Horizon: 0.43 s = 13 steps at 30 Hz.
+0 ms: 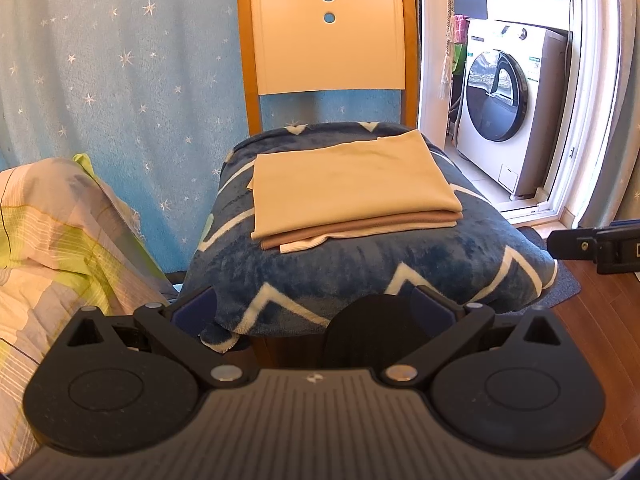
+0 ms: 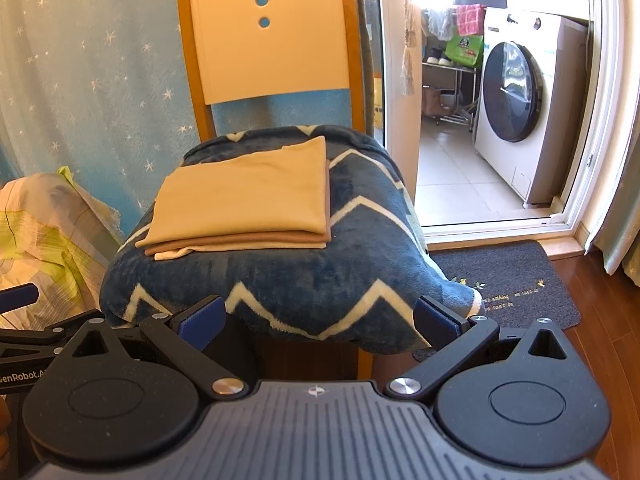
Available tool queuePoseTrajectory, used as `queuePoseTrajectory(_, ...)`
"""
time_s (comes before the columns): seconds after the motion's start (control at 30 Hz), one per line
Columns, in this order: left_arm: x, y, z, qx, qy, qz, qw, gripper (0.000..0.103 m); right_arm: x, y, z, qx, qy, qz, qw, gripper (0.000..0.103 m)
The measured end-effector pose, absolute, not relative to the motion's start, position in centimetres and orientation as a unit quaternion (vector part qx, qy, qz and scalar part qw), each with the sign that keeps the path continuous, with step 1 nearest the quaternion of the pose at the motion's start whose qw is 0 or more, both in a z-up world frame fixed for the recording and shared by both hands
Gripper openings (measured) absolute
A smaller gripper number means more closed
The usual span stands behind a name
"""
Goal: Fold clothes
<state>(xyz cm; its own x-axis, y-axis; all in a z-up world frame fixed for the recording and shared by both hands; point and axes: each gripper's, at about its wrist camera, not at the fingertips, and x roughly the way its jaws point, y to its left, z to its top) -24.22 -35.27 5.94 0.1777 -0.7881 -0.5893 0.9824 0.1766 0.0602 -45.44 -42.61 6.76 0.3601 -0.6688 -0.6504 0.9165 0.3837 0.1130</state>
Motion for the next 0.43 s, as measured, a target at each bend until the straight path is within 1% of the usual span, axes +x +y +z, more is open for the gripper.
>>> queuePoseTrajectory(0.43,-24.18,-35.60,5.80,0.223,0.218,-0.603,0.734,0.102,-45.31,-42.82,6.79,0.237,0.262,-0.501,0.790,0.103)
